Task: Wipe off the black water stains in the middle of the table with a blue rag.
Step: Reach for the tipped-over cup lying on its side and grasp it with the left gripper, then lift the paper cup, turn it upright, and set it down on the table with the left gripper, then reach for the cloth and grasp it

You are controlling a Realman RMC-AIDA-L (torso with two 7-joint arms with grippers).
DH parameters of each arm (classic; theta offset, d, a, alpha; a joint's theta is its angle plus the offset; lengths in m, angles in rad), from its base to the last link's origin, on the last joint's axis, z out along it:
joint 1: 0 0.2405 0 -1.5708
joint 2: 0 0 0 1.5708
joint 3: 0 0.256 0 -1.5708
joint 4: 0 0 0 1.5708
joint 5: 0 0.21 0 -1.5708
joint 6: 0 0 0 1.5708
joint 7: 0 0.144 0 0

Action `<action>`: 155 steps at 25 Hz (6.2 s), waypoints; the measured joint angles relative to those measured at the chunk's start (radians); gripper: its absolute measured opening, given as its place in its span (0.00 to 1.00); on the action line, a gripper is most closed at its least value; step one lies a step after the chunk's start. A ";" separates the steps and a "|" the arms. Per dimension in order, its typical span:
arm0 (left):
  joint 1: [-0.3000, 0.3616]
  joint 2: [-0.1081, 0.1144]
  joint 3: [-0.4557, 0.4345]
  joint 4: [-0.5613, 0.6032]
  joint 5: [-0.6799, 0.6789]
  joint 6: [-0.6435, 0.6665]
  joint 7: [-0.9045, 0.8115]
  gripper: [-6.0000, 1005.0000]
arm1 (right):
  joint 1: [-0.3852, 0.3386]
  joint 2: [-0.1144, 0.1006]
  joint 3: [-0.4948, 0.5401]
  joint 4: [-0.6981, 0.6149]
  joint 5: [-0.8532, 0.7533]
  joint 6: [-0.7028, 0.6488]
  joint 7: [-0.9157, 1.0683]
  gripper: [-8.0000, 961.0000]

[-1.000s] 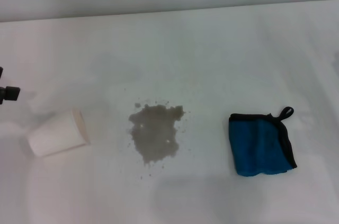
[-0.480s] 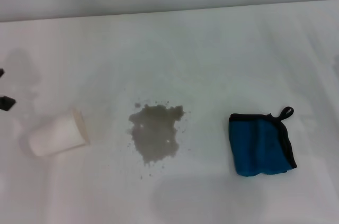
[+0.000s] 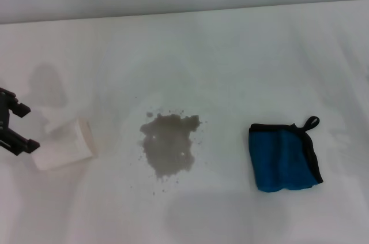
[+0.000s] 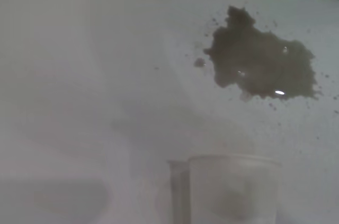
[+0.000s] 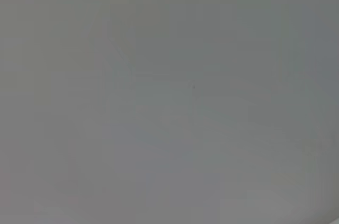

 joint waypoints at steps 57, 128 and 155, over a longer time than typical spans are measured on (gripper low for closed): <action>0.066 -0.008 -0.004 0.348 -0.125 -0.316 0.018 0.69 | 0.006 0.000 -0.015 0.022 -0.010 0.005 -0.009 0.91; 0.790 -0.011 -0.006 0.828 -1.179 -0.477 0.750 0.64 | -0.005 0.000 -0.032 0.027 -0.077 0.066 0.000 0.85; 0.826 -0.011 -0.007 0.839 -1.188 -0.480 0.777 0.89 | -0.018 -0.002 -0.054 0.028 -0.077 0.071 0.000 0.85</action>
